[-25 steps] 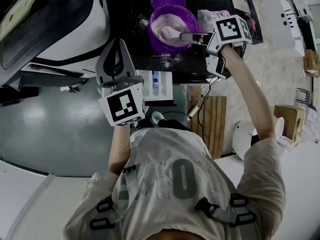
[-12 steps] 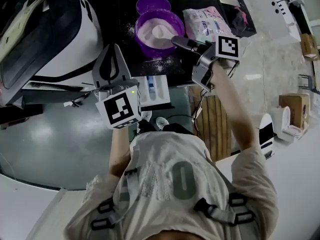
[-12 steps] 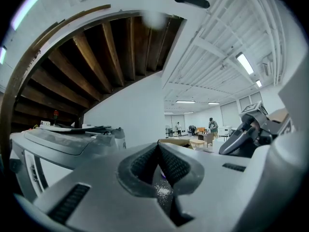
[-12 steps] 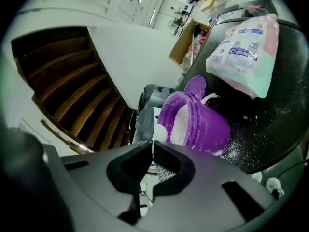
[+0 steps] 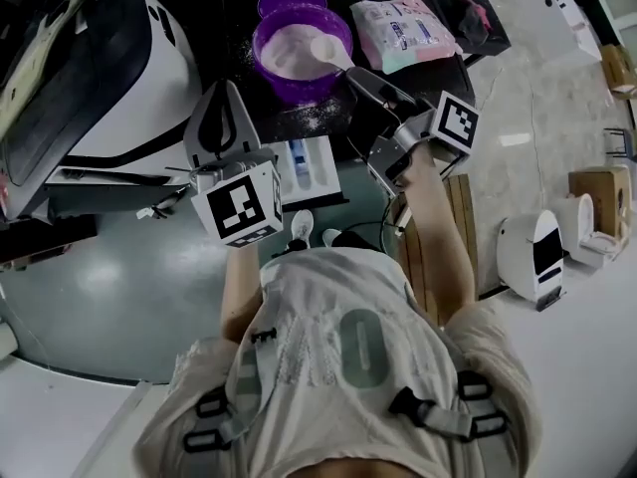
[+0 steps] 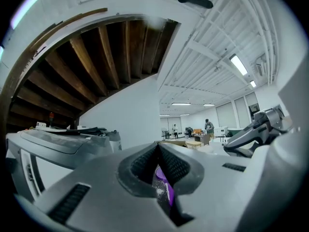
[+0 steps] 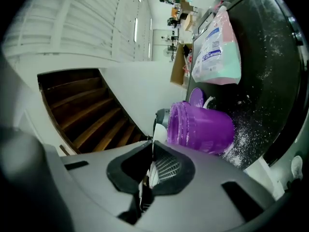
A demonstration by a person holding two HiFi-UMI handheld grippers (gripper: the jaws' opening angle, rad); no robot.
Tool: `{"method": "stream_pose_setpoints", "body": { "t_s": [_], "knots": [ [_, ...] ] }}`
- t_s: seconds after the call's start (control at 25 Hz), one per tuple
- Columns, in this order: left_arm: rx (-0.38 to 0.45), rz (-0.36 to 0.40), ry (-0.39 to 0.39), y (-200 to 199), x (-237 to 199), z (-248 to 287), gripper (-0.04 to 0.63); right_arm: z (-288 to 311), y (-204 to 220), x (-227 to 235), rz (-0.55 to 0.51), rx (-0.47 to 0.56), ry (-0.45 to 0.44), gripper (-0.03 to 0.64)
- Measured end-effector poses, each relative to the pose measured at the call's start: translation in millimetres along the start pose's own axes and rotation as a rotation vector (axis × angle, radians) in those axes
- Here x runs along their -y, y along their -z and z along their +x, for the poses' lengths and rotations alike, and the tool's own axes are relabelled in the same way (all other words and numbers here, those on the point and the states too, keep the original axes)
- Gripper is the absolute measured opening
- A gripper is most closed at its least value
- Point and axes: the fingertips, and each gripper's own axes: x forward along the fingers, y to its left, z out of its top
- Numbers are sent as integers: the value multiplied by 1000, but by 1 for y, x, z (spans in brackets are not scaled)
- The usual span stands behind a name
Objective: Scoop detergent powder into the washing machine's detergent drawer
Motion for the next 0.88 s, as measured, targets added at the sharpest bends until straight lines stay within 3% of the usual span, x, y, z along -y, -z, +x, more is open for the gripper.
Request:
{"method": "stream_pose_setpoints", "body": {
  "t_s": [0.36,0.64,0.88],
  "knots": [
    [10,29,40,10,5,-31,21,-39,30,11,-113,159,37,9],
    [2,24,51,22,3,-55,21,-61,59,26,-25,228,-10,9],
    [-12,1,43,34,-2,-59,20,-73,80,48,23,226,15,10]
  ]
}}
